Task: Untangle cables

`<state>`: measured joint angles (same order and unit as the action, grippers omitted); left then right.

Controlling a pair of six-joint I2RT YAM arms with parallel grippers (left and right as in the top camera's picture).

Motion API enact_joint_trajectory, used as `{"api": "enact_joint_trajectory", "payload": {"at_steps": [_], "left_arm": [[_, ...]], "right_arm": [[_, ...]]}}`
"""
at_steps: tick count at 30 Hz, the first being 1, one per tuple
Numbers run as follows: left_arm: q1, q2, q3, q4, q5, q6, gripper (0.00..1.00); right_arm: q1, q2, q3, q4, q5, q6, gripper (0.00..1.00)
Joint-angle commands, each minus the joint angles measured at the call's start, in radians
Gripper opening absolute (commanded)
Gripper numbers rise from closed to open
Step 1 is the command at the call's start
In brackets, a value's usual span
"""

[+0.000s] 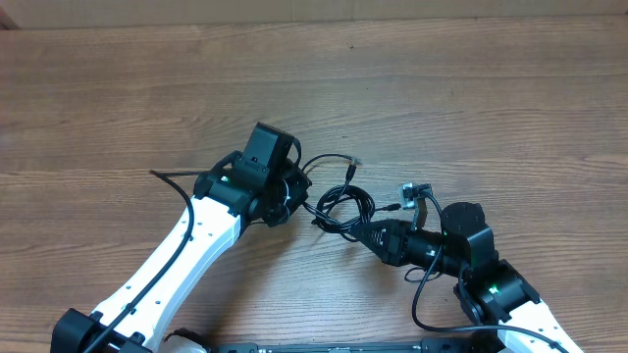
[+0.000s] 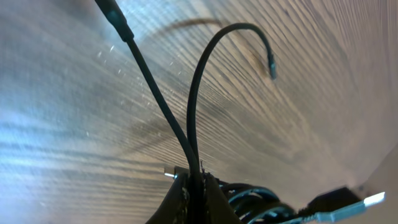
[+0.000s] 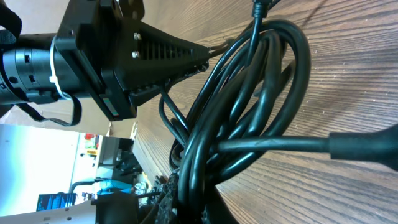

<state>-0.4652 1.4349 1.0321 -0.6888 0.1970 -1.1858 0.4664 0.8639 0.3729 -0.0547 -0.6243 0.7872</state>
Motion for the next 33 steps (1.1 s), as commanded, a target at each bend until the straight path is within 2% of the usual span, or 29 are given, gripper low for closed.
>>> {"api": "enact_joint_trajectory", "payload": {"at_steps": [1, 4, 8, 13, 21, 26, 33], "left_arm": [[0.005, 0.003, 0.001, 0.007, -0.066, 0.218, 0.04], [0.004, 0.003, 0.001, 0.019, -0.051, 0.283, 0.04], [-0.016, 0.003, 0.001, 0.094, -0.011, 0.459, 0.04], [-0.035, 0.003, 0.001, 0.207, -0.012, 0.614, 0.04], [-0.062, 0.003, 0.001, 0.252, -0.013, 0.700, 0.04], [-0.139, 0.003, 0.001, 0.283, -0.020, 0.767, 0.04], [-0.217, 0.005, 0.001, 0.266, -0.053, 0.838, 0.04]], "right_arm": [[0.006, -0.008, 0.008, -0.003, -0.002, 0.026, 0.05], [0.006, -0.008, 0.008, -0.005, -0.006, 0.027, 0.05], [0.006, 0.006, 0.008, -0.005, -0.009, 0.028, 0.05], [0.006, 0.060, 0.008, -0.007, -0.029, 0.102, 0.04], [0.006, 0.104, 0.008, 0.041, -0.138, 0.103, 0.04], [0.006, 0.105, 0.008, 0.143, -0.211, 0.104, 0.04], [0.006, 0.105, 0.008, 0.140, -0.234, 0.104, 0.04]]}}
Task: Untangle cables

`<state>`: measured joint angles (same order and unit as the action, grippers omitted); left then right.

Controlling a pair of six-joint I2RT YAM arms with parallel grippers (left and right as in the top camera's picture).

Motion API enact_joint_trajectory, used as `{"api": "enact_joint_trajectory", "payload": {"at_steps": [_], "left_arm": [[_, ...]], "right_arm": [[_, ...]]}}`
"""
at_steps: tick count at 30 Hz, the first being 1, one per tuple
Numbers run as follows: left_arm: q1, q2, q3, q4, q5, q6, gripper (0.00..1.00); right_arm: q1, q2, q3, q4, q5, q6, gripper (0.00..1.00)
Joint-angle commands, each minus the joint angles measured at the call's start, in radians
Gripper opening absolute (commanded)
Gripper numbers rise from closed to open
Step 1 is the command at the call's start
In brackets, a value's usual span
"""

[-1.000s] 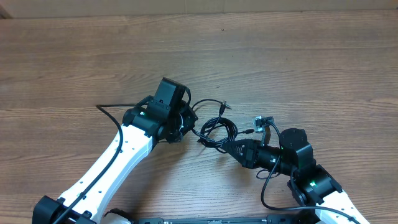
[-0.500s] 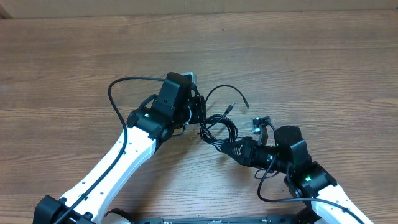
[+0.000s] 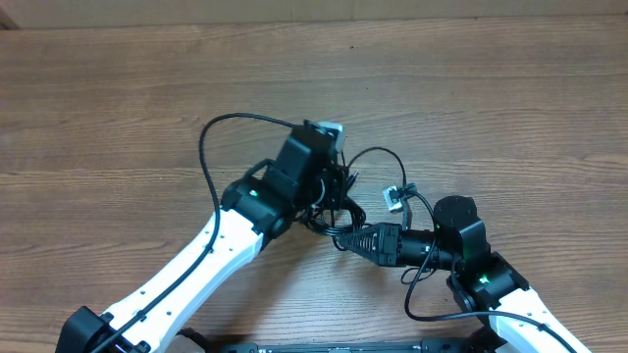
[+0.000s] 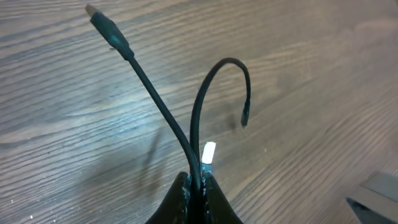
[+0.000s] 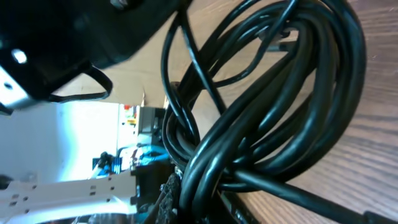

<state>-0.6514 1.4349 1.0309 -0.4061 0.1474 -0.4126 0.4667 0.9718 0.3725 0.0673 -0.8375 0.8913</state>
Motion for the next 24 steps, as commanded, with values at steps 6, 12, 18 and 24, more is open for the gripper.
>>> {"api": "enact_joint_trajectory", "payload": {"at_steps": [6, 12, 18, 24], "left_arm": [[-0.039, 0.024, -0.001, -0.081, -0.001, 0.069, 0.04], [-0.039, 0.078, -0.002, -0.089, 0.113, 0.069, 0.04], [-0.039, 0.129, -0.002, -0.086, 0.164, 0.069, 0.04], [-0.036, 0.147, -0.002, -0.091, 0.156, 0.069, 0.58]], "right_arm": [[0.005, -0.003, 0.008, 0.018, -0.020, 0.027, 0.04], [0.005, -0.003, 0.008, 0.037, -0.017, 0.056, 0.04], [0.005, -0.003, 0.008, 0.036, -0.016, 0.118, 0.04], [0.005, -0.003, 0.008, 0.032, 0.015, 0.234, 0.04]]}}
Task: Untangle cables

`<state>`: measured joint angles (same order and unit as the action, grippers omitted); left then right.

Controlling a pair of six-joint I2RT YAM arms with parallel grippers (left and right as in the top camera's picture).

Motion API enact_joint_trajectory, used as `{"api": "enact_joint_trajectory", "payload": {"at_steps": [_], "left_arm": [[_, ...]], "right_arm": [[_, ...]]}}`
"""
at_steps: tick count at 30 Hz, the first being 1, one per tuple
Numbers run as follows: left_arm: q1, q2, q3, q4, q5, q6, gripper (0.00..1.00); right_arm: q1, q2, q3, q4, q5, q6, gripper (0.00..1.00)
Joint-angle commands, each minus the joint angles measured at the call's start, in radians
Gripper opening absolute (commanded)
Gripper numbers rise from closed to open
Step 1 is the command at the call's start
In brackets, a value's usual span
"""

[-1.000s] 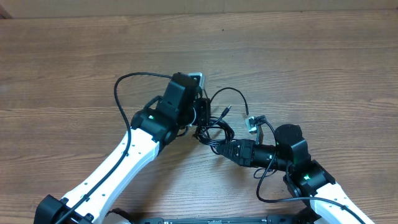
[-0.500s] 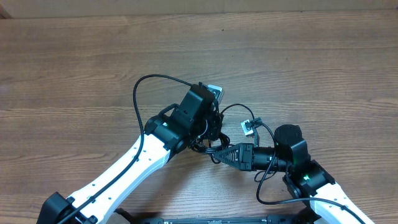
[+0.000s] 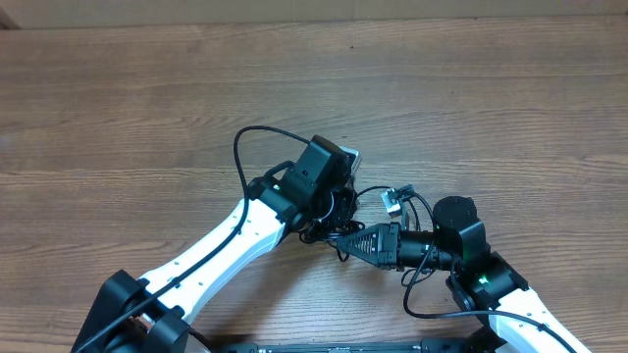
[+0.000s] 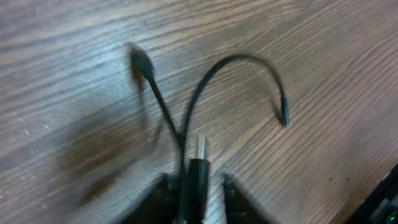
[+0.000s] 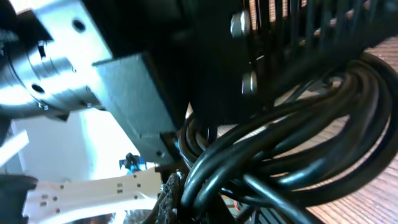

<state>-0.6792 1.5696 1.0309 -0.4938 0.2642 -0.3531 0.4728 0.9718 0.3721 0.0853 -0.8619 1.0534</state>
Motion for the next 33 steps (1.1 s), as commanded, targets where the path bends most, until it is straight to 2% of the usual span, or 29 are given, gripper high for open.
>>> {"api": "enact_joint_trajectory", "payload": {"at_steps": [1, 5, 9, 16, 21, 25, 28, 33], "left_arm": [[-0.004, 0.012, -0.002, -0.003, 0.031, 0.009, 1.00], [0.042, 0.012, 0.000, 0.000, 0.018, -0.012, 0.99], [0.131, 0.011, 0.002, -0.009, 0.034, -0.121, 1.00], [0.286, 0.011, 0.002, -0.051, 0.189, -0.278, 1.00], [0.362, 0.011, 0.002, -0.140, 0.294, -0.465, 1.00], [0.378, 0.012, 0.002, -0.211, 0.455, -0.608, 0.99], [0.370, 0.012, 0.002, -0.227, 0.553, -0.668, 1.00], [0.334, 0.013, 0.002, -0.263, 0.571, -0.761, 1.00]], "right_arm": [[-0.001, -0.003, 0.009, 0.010, 0.046, 0.078, 0.04], [-0.001, -0.003, 0.009, -0.018, 0.070, 0.089, 0.04], [-0.001, -0.003, 0.009, -0.069, 0.104, 0.129, 0.04], [-0.001, -0.003, 0.009, -0.072, 0.121, 0.129, 0.04], [-0.001, -0.003, 0.009, -0.072, 0.132, 0.129, 0.04], [-0.001, -0.003, 0.009, -0.072, 0.151, 0.129, 0.04], [-0.001, -0.003, 0.009, -0.072, 0.159, 0.129, 0.04], [-0.001, -0.003, 0.009, -0.072, 0.158, 0.130, 0.04]]}}
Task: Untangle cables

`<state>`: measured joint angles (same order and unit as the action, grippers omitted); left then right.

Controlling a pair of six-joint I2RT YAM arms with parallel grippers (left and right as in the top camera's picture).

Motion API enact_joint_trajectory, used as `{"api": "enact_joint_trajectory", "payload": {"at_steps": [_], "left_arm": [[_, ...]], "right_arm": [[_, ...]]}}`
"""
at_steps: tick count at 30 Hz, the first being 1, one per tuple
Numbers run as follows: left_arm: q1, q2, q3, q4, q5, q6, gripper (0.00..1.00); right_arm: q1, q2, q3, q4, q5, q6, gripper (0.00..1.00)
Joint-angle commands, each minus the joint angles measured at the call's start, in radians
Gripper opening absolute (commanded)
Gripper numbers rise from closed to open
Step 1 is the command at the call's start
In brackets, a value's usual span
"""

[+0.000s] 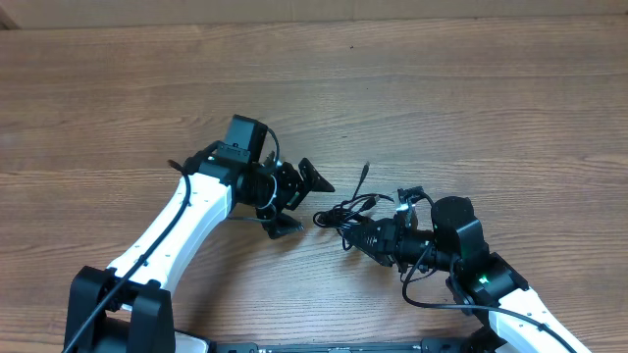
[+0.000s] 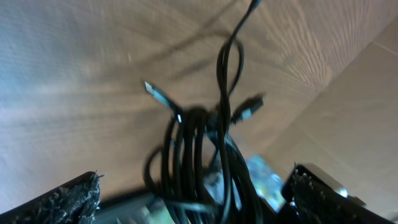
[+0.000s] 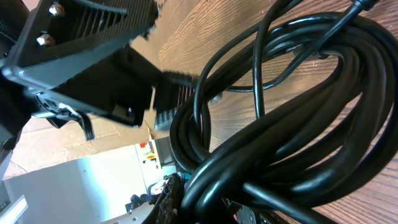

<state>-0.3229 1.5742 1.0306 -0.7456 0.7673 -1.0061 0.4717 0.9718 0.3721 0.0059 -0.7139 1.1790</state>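
Observation:
A tangled bundle of black cables (image 1: 345, 212) lies on the wooden table (image 1: 471, 98). My right gripper (image 1: 371, 238) is shut on the bundle's near side, and the coils (image 3: 280, 124) fill the right wrist view. One thin cable end (image 1: 364, 173) sticks up from the bundle. A silver plug (image 1: 407, 196) lies beside my right wrist. My left gripper (image 1: 300, 201) stands wide open just left of the bundle, holding nothing. In the left wrist view the bundle (image 2: 199, 149) hangs blurred ahead of its spread fingers (image 2: 65, 202).
The black wedge-shaped fingers (image 3: 93, 56) of the left gripper show beyond the coils in the right wrist view. The right arm's own thin cable (image 1: 417, 294) loops near the table's front edge.
My left gripper held thin cable ends close over the bundle. It has let them go, stands wide open and sits further left. The bundle has shifted slightly right in my right gripper.
My left gripper was shut on thin cables left of the bundle while my right held the coils. Then it was further back with a cable looped behind it, then close over the bundle. Now it is open and apart from the bundle.

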Motion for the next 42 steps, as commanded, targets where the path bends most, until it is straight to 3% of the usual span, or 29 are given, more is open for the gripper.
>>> {"api": "enact_joint_trajectory", "payload": {"at_steps": [1, 4, 8, 12, 16, 19, 24, 28, 32, 33, 35, 37, 42], "left_arm": [[-0.030, 0.008, 0.002, -0.014, 0.058, -0.121, 1.00], [-0.052, 0.008, 0.002, -0.014, 0.025, -0.155, 0.95], [-0.064, 0.008, -0.003, -0.014, -0.003, -0.219, 0.79], [-0.065, 0.008, -0.003, -0.014, -0.013, -0.268, 0.79], [-0.067, 0.008, -0.003, -0.014, -0.019, -0.303, 0.92], [-0.087, 0.008, -0.003, -0.013, -0.060, -0.345, 0.77], [-0.132, 0.008, -0.003, -0.005, -0.151, -0.394, 0.69], [-0.159, 0.008, -0.003, 0.029, -0.171, -0.431, 0.74], [-0.167, 0.008, -0.003, 0.053, -0.204, -0.432, 0.52], [-0.167, 0.008, -0.003, 0.064, -0.203, -0.431, 0.40], [-0.167, 0.008, -0.003, 0.084, -0.209, -0.431, 0.28], [-0.168, 0.008, -0.003, 0.097, -0.224, -0.431, 0.07], [-0.161, 0.008, -0.003, 0.095, -0.288, -0.457, 0.04]], "right_arm": [[0.000, -0.003, 0.009, 0.007, 0.010, 0.008, 0.04], [0.000, -0.003, 0.009, 0.008, 0.010, 0.029, 0.04], [0.000, -0.003, 0.009, 0.007, 0.009, 0.029, 0.04], [0.000, -0.003, 0.009, 0.007, 0.006, 0.029, 0.04], [0.000, -0.003, 0.009, 0.008, 0.006, 0.029, 0.04], [0.000, -0.003, 0.009, 0.008, 0.006, 0.029, 0.04], [0.000, -0.003, 0.009, 0.008, 0.006, 0.029, 0.04], [0.000, -0.003, 0.009, 0.007, 0.006, 0.029, 0.04], [0.000, -0.003, 0.009, 0.007, 0.006, 0.029, 0.04], [0.000, -0.003, 0.009, 0.007, 0.006, 0.029, 0.04], [0.000, -0.003, 0.009, 0.007, 0.006, 0.029, 0.04], [0.000, -0.003, 0.009, 0.007, 0.006, 0.029, 0.05], [0.000, -0.003, 0.009, -0.014, 0.006, 0.025, 0.08]]}}
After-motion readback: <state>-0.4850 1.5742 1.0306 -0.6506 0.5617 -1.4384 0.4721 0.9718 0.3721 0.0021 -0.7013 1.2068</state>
